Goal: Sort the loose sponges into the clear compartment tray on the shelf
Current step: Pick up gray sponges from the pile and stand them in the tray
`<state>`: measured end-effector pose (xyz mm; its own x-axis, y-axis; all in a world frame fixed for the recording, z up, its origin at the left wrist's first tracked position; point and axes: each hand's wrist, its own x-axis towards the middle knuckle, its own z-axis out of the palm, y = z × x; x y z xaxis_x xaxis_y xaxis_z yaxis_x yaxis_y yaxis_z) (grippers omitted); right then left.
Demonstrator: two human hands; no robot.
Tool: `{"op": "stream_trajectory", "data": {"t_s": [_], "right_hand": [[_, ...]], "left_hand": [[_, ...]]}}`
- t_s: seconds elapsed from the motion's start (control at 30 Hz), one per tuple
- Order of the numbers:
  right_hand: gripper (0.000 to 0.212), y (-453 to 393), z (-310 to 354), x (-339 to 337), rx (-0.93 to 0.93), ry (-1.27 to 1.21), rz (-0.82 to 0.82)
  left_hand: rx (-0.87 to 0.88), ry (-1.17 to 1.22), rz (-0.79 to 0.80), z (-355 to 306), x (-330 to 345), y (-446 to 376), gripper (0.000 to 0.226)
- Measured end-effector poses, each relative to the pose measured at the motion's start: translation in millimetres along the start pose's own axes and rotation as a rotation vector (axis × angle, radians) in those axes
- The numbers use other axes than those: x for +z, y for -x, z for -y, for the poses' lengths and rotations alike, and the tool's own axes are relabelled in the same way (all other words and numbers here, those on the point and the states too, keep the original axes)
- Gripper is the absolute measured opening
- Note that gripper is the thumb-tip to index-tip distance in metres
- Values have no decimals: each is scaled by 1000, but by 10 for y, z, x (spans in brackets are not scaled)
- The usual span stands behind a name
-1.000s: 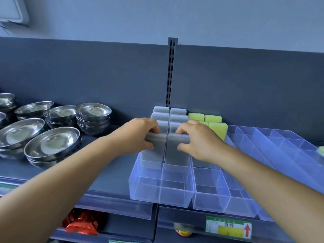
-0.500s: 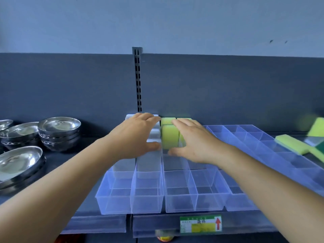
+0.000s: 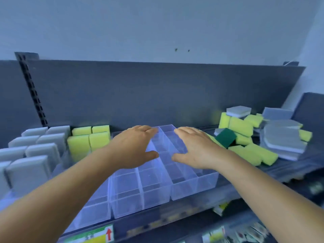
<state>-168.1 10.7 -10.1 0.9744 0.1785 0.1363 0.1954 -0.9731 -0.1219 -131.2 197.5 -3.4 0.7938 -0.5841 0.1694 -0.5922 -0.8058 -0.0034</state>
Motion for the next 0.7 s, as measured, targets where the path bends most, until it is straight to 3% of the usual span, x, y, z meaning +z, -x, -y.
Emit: {"op": "stream_trajectory", "data": {"t_s": [0.7], "right_hand": [[75,869,-2877,-280,361,-45,-26]], "left_hand": [[275,122,3,-2581,556,-1965,69]]}}
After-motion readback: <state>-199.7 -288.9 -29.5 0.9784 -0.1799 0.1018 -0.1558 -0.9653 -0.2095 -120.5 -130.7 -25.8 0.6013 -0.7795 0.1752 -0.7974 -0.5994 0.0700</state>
